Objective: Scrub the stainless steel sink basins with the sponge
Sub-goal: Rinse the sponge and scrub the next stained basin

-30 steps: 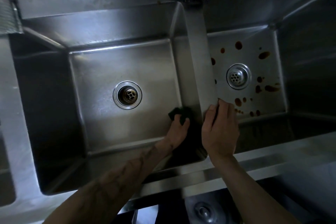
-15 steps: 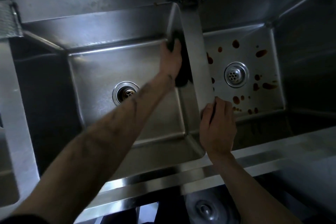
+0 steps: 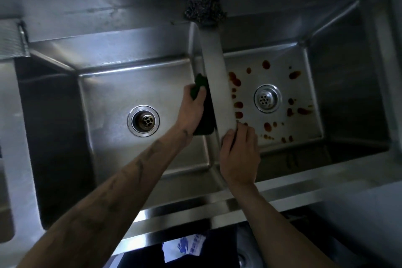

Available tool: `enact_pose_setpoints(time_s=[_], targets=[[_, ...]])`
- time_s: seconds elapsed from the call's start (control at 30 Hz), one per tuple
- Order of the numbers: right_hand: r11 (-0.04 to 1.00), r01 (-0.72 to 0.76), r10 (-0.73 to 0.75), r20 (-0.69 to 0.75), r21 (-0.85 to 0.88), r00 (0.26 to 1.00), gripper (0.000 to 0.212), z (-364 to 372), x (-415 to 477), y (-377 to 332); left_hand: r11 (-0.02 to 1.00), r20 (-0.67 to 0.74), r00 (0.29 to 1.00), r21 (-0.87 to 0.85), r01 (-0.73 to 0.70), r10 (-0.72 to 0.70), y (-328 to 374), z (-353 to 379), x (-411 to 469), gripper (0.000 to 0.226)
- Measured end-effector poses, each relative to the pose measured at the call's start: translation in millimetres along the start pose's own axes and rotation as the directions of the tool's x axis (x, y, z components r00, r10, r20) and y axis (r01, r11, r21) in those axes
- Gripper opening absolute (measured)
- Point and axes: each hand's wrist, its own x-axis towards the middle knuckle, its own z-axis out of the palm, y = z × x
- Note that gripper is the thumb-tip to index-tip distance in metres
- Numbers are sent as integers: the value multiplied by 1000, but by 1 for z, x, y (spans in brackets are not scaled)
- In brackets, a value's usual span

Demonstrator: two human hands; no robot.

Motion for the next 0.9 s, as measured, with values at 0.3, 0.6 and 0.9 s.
enact_pose_setpoints(time_s=[0.3,0.6,0.9], targets=[[893,-120,66,138,434,988,38,-24,6,10,977,-277,940,130,-171,201,11,21,-65,6],[734,251,-398,100,631,912,63,-121,95,25,962,-278,926,-25,-272,255,64,116,-95,15],[811,131,-315,237,571,919,53,-103,165,51,958,-90,972,214,-192,215,68,138,-62,40]])
